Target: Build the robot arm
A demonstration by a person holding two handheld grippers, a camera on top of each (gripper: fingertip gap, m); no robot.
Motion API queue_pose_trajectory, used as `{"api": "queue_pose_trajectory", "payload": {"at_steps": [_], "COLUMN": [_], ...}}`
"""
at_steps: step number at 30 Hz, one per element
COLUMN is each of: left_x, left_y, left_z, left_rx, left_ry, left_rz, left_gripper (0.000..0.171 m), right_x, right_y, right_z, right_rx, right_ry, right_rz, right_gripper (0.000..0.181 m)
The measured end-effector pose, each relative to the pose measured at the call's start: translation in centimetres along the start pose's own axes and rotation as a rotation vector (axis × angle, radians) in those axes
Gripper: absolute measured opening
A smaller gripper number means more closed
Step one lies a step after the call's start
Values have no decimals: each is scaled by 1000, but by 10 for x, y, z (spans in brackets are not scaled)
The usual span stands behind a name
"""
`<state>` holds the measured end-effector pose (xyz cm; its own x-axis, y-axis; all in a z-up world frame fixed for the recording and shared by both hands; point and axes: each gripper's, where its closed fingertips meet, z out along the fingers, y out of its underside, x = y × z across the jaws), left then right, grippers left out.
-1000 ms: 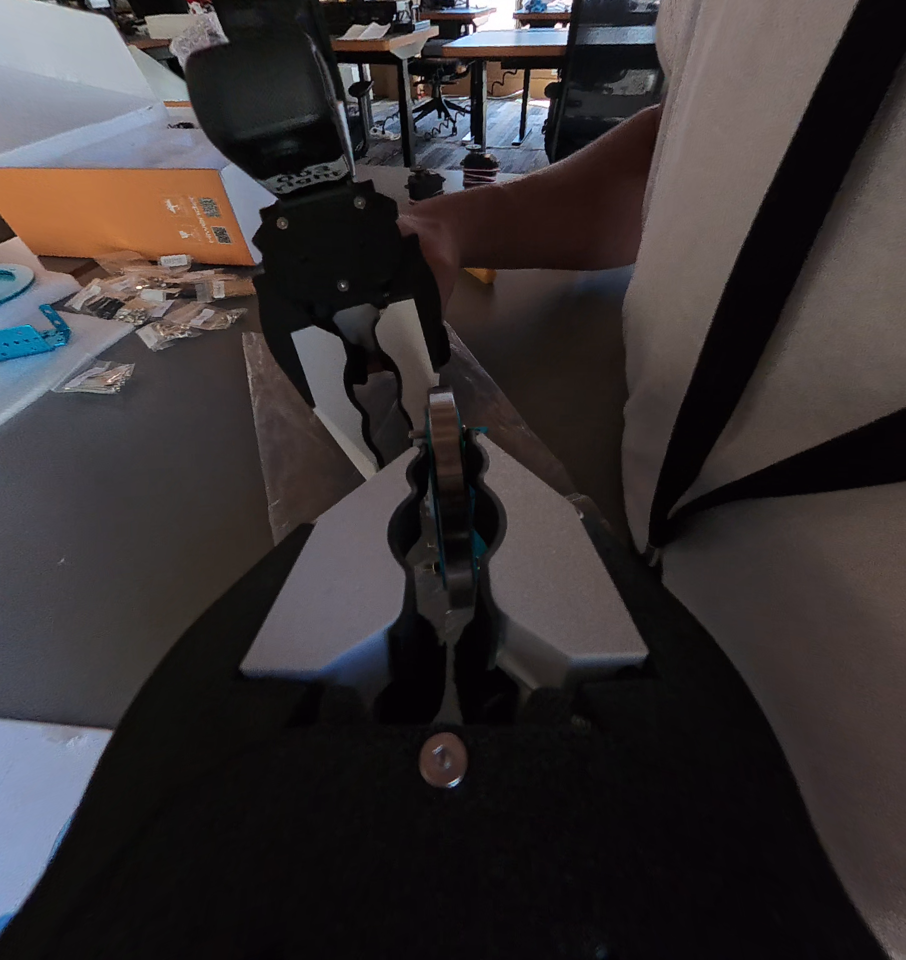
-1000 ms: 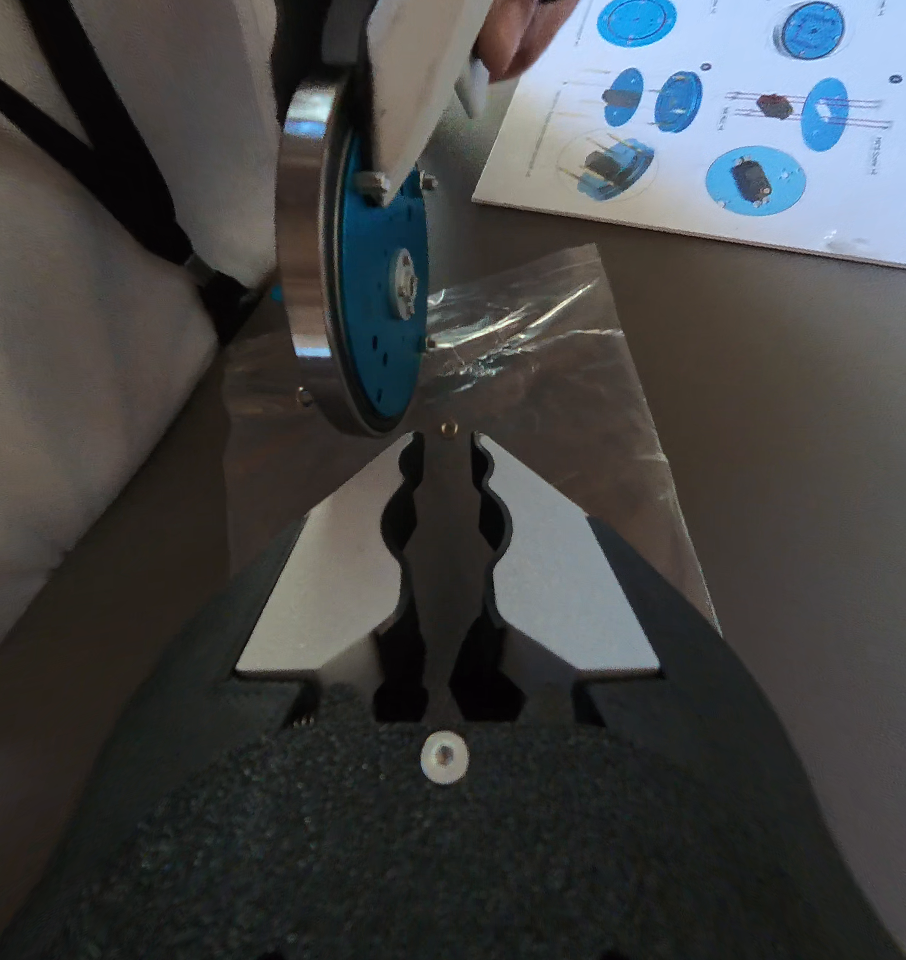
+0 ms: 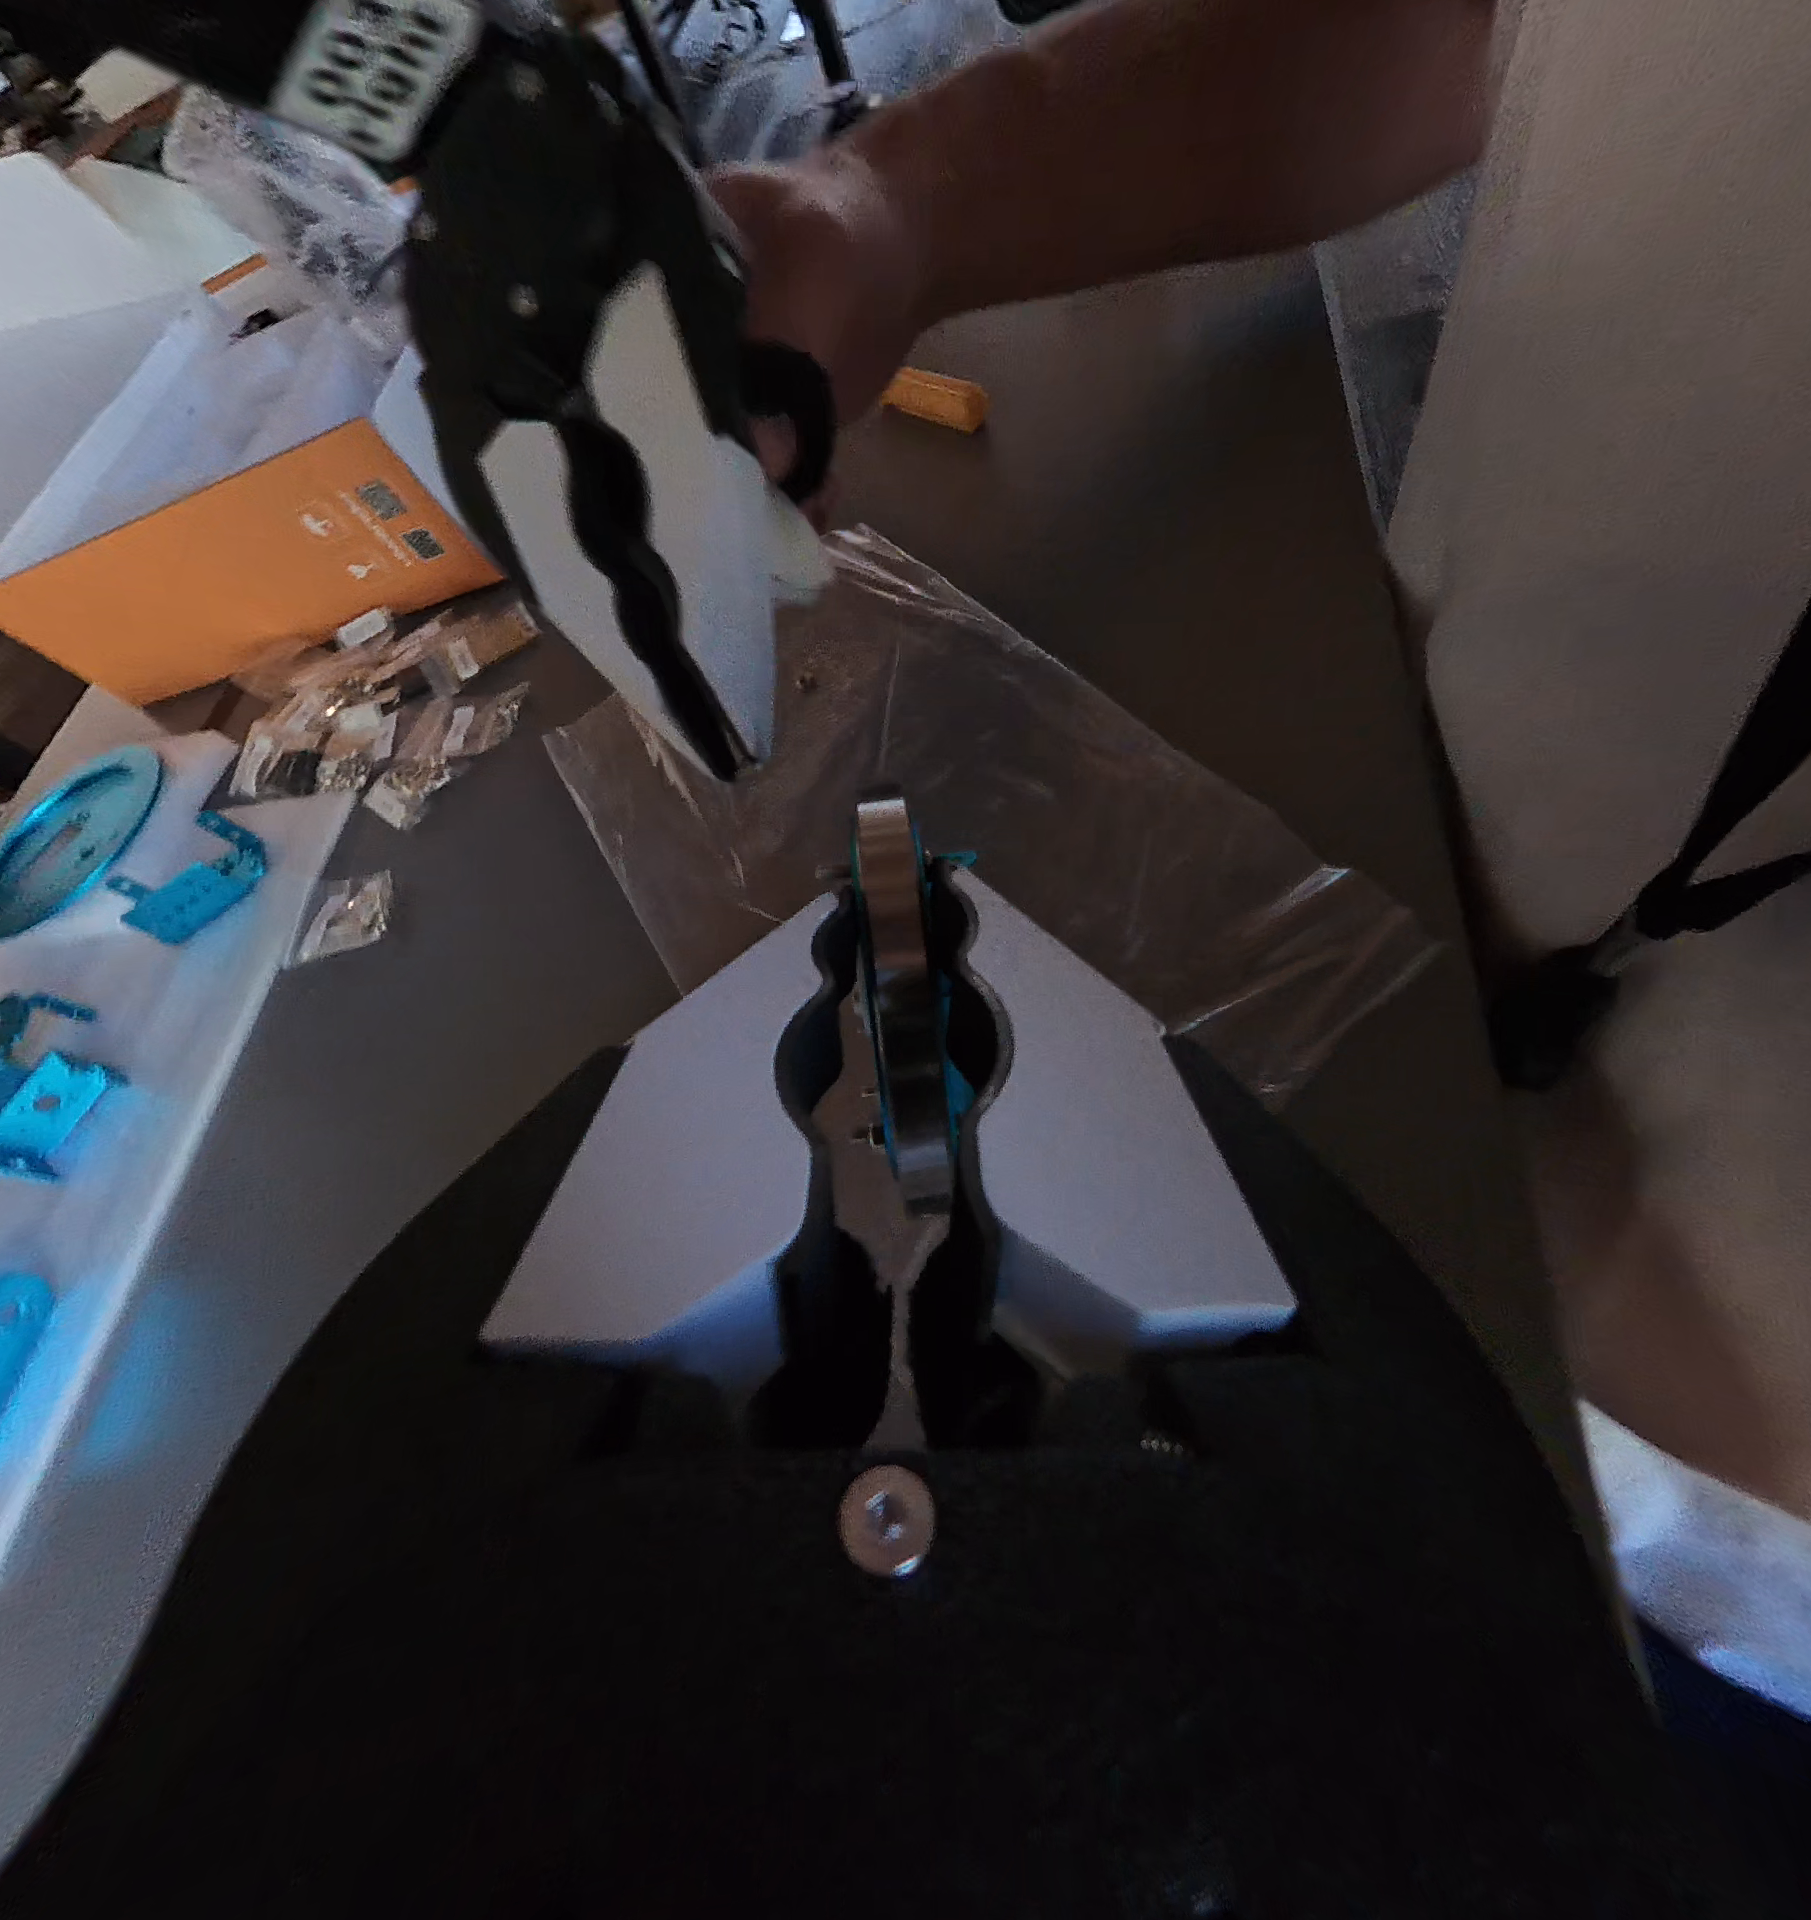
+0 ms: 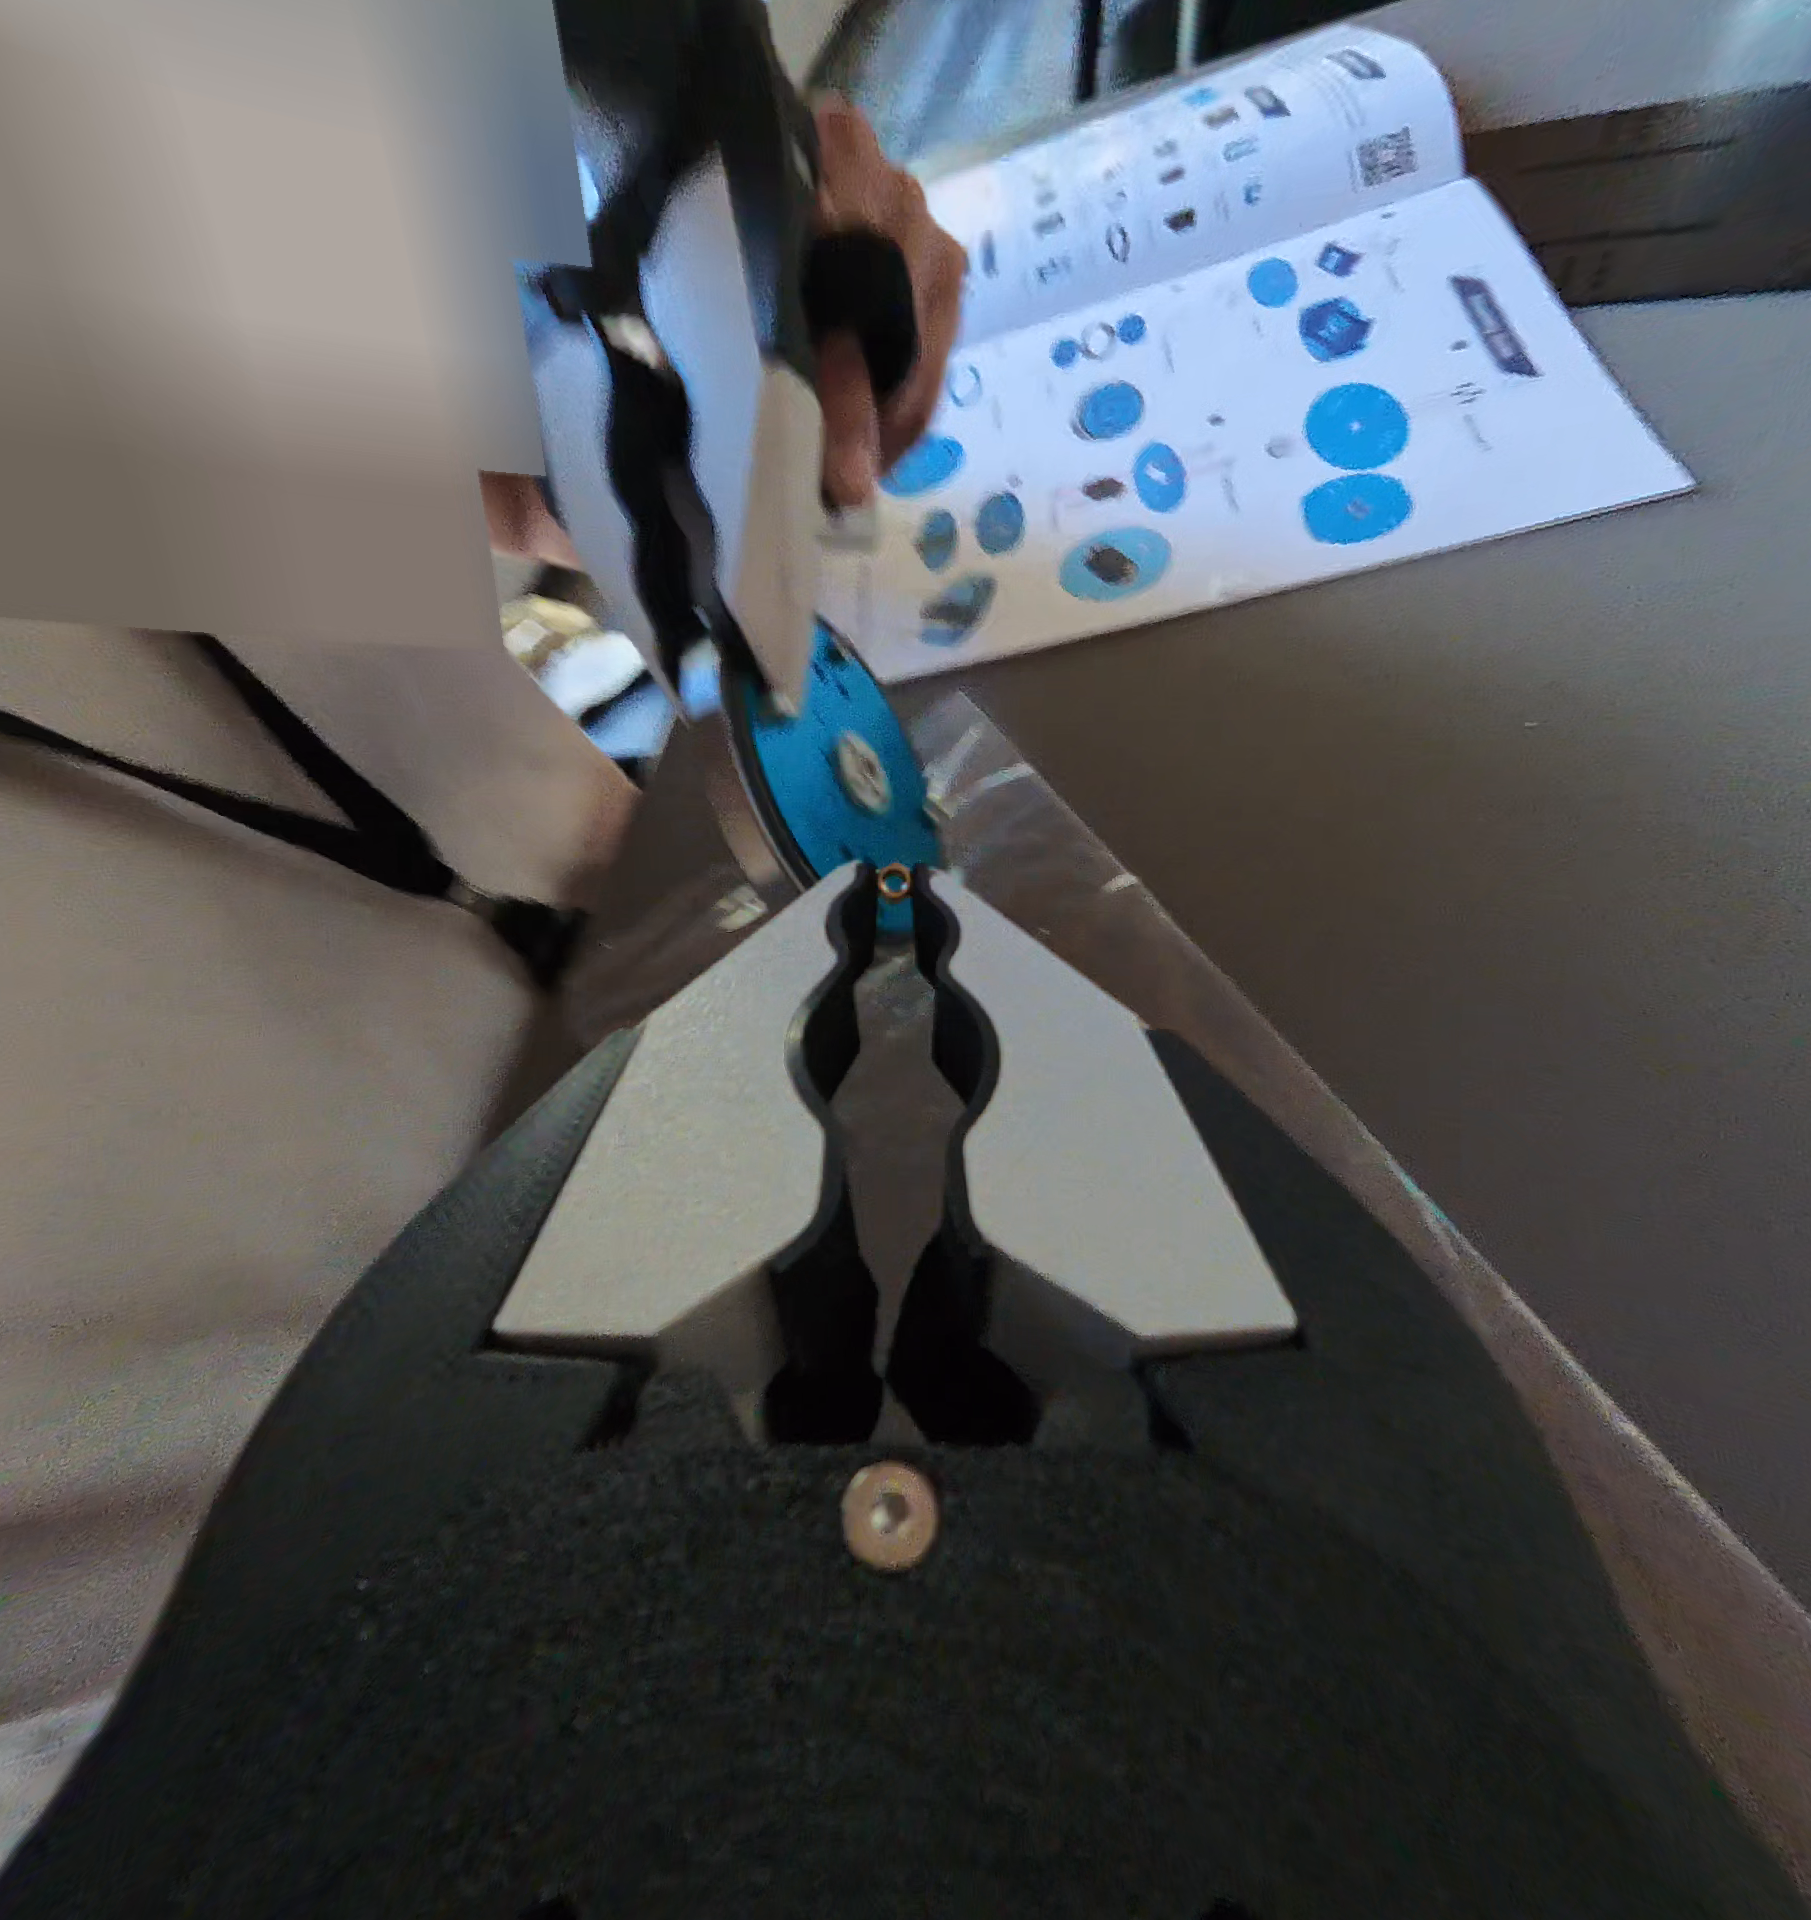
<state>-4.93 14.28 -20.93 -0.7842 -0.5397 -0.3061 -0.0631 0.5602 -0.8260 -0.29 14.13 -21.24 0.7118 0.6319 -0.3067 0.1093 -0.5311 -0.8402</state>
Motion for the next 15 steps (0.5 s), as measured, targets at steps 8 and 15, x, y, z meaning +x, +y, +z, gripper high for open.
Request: {"api": "queue_pose_trajectory", "payload": {"at_steps": [8,15], "left_x": [-1,11], "left_y": [4,4], "left_z": [29,31], "left_rx": [-78,-63], "left_ry": [-4,-16], "left_rz": [205,247], "left_gripper": [13,13], "right_x": [-14,-24], "right_y": [-2,12], "right_z": [2,14], "right_rx": [-37,-96], "right_ry": [-136,-130], "right_rz": [255,291], "right_gripper": [5,5]}}
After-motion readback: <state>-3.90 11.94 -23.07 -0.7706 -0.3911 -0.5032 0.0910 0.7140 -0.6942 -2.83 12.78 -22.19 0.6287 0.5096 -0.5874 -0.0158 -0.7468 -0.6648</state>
